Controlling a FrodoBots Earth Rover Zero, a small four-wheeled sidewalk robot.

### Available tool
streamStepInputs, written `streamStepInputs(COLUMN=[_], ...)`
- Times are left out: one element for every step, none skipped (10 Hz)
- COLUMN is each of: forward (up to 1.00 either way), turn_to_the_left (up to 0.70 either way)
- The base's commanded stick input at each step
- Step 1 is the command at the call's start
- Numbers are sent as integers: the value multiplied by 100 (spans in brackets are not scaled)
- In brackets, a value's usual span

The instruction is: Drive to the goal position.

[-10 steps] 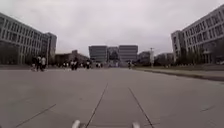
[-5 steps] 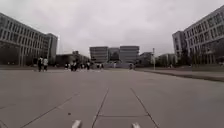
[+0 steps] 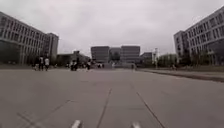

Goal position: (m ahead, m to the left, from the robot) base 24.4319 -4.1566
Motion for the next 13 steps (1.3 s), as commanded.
streamStepInputs(forward=[100,100,100,100,100,100,100,100,100,100,100,100,100], turn_to_the_left=[0,0,0,0,0,0,-30,-11,-2,-22,-32,-10,0])
